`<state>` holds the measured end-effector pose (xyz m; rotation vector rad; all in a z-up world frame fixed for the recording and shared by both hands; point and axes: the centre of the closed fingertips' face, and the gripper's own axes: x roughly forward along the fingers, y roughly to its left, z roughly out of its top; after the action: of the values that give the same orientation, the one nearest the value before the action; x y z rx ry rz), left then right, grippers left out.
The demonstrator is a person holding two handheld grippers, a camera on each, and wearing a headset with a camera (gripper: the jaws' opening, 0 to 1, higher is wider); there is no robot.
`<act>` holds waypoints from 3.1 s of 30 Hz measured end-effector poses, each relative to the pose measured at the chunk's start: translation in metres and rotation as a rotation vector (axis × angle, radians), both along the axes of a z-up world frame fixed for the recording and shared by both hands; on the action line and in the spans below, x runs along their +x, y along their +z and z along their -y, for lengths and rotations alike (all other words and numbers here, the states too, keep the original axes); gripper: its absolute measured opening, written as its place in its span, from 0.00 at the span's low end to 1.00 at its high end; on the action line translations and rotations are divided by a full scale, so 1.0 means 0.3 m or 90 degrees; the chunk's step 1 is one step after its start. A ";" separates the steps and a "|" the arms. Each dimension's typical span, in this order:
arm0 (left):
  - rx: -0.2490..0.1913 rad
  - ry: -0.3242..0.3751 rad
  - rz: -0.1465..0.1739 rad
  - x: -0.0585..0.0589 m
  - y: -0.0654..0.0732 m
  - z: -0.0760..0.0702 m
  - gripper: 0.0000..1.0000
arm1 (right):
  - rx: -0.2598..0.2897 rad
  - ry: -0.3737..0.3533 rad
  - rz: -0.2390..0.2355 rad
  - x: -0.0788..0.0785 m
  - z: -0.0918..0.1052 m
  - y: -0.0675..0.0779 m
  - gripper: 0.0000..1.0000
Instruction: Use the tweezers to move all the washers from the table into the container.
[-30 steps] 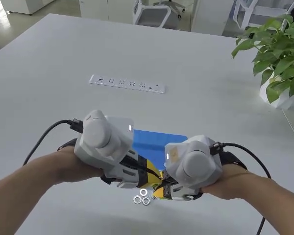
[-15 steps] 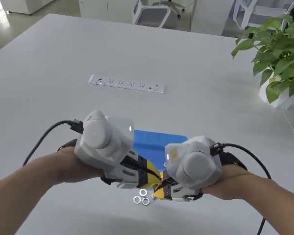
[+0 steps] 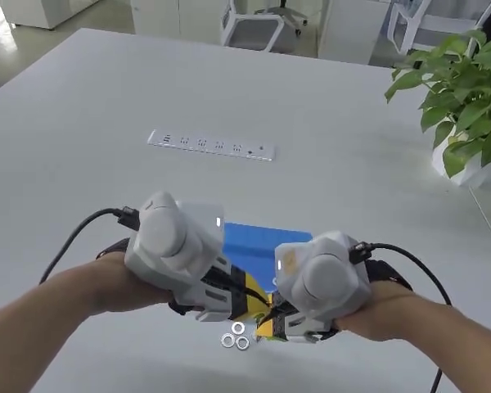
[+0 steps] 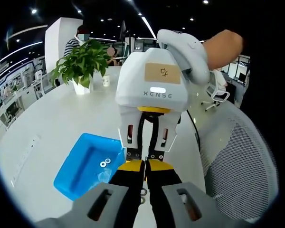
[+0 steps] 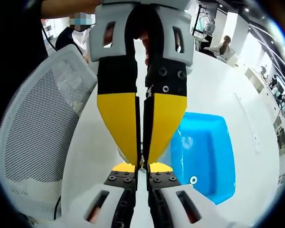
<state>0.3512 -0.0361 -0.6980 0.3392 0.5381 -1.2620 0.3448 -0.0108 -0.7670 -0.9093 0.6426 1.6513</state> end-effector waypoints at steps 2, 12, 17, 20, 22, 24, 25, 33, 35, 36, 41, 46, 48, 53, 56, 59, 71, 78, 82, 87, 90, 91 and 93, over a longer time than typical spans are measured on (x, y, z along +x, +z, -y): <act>-0.001 -0.001 -0.001 -0.001 0.000 0.002 0.07 | 0.002 0.001 0.003 -0.001 -0.001 0.001 0.07; -0.003 0.008 0.003 0.000 0.013 -0.023 0.22 | 0.002 0.004 0.008 0.002 -0.002 0.000 0.07; -0.004 0.044 -0.002 0.008 0.011 -0.072 0.41 | 0.006 0.004 0.011 0.001 -0.002 -0.002 0.07; -0.005 0.066 0.002 0.009 0.011 -0.105 0.53 | 0.009 0.002 0.011 0.002 -0.002 -0.002 0.07; 0.002 0.083 0.002 0.012 0.005 -0.132 0.57 | 0.009 0.002 0.011 0.003 -0.002 -0.003 0.07; 0.003 0.101 -0.002 0.014 0.002 -0.155 0.64 | 0.008 0.003 0.011 0.001 -0.002 -0.003 0.07; 0.001 0.106 -0.001 0.015 0.003 -0.163 0.65 | 0.008 0.005 0.014 0.002 -0.001 -0.002 0.07; -0.013 0.142 -0.009 0.000 0.009 -0.215 0.72 | 0.014 0.004 0.014 -0.002 -0.001 0.020 0.07; -0.015 0.147 -0.010 -0.009 0.011 -0.225 0.74 | 0.017 0.005 0.016 -0.001 -0.002 0.035 0.07; -0.016 0.149 -0.011 -0.014 0.011 -0.227 0.75 | 0.018 0.006 0.021 0.002 -0.002 0.041 0.07; -0.007 0.173 -0.010 -0.026 0.005 -0.267 0.77 | 0.019 0.011 0.030 0.008 -0.001 0.085 0.07; -0.019 0.194 -0.004 -0.033 0.028 -0.289 0.80 | 0.016 0.022 0.023 0.005 -0.002 0.128 0.07; -0.022 0.204 0.001 -0.035 0.040 -0.298 0.82 | 0.010 0.027 0.027 0.007 0.003 0.137 0.07; -0.039 0.223 -0.001 -0.043 0.064 -0.313 0.88 | 0.012 0.030 0.028 0.014 0.007 0.171 0.07; -0.039 0.230 -0.003 -0.048 0.062 -0.323 0.93 | 0.016 0.030 0.031 0.023 0.006 0.198 0.07; -0.037 0.238 -0.004 -0.052 0.058 -0.330 0.98 | 0.024 0.029 0.034 0.037 0.001 0.231 0.07; -0.040 0.245 -0.007 -0.047 0.053 -0.335 0.99 | 0.036 0.031 0.043 0.107 -0.013 0.314 0.07; -0.040 0.241 -0.005 -0.042 0.057 -0.335 0.99 | 0.048 0.021 0.048 0.166 -0.018 0.344 0.07; -0.039 0.240 -0.005 -0.045 0.063 -0.330 0.99 | 0.051 0.014 0.054 0.200 -0.019 0.342 0.07; -0.041 0.243 -0.001 -0.046 0.073 -0.327 0.99 | 0.051 0.006 0.063 0.240 -0.012 0.330 0.07; -0.040 0.243 -0.002 -0.048 0.072 -0.323 0.99 | 0.049 0.003 0.066 0.262 -0.004 0.313 0.07; -0.040 0.244 -0.002 -0.048 0.073 -0.323 0.99 | 0.048 0.001 0.066 0.269 -0.002 0.307 0.07; -0.043 0.246 -0.001 -0.046 0.075 -0.321 0.99 | 0.044 -0.002 0.066 0.278 0.004 0.292 0.07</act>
<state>0.3372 0.0603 -0.6755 0.1669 0.5325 -0.9041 0.4283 -0.0120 -0.6793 -0.9366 0.5135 1.6029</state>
